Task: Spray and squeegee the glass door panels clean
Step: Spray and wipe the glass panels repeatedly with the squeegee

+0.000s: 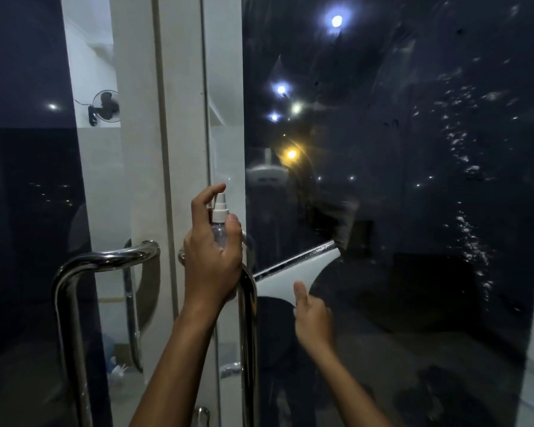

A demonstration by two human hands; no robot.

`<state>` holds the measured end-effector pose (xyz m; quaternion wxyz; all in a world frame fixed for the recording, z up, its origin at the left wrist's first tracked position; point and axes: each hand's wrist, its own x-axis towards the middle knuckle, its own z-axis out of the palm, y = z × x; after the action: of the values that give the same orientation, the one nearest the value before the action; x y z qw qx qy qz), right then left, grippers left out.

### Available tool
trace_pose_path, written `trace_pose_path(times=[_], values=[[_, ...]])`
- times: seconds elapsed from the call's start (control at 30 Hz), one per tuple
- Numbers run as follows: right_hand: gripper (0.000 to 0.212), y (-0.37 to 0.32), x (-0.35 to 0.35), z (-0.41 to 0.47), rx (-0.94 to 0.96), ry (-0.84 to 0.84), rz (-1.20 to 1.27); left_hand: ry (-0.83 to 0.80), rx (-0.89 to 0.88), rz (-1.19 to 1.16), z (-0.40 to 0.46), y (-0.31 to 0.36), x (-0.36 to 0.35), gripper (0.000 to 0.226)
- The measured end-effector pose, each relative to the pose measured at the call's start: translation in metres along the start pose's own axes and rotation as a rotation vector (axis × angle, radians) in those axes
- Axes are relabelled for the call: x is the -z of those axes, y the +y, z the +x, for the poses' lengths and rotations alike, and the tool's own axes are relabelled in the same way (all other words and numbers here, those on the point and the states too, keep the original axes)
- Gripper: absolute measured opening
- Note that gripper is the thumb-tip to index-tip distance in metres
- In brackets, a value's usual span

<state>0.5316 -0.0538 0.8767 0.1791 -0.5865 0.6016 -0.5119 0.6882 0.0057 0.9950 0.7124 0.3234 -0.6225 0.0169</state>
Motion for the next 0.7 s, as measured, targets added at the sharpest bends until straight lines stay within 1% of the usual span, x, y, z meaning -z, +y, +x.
trace_pose_path(times=[0.07,0.17,0.23,0.3,0.4,0.5,0.6,0.7], values=[[0.075,-0.025,-0.005,0.009,0.029,0.02,0.136,-0.006,-0.004,0.008,-0.003,0.001,0.004,0.041],[0.062,-0.081,0.002,0.044,0.093,0.075,0.284,-0.002,0.008,0.015,-0.002,-0.001,0.011,0.042],[0.063,-0.1,0.004,0.059,0.128,0.106,0.326,0.003,-0.008,0.039,-0.001,-0.001,0.015,0.043],[0.063,-0.088,-0.006,0.057,0.106,0.109,0.299,0.001,-0.015,0.049,-0.003,-0.001,0.016,0.044],[0.067,-0.029,-0.033,0.019,0.013,0.103,0.249,-0.007,0.008,0.05,-0.013,-0.002,0.014,0.043],[0.07,0.02,-0.045,-0.019,-0.068,0.076,0.295,-0.018,0.022,0.019,-0.025,-0.002,0.01,0.044],[0.067,0.015,-0.041,-0.016,-0.067,0.117,0.29,-0.04,0.024,0.001,-0.033,-0.004,0.006,0.042],[0.06,-0.029,-0.019,0.022,-0.005,0.194,0.293,-0.049,0.026,0.0,-0.039,-0.007,0.0,0.039]])
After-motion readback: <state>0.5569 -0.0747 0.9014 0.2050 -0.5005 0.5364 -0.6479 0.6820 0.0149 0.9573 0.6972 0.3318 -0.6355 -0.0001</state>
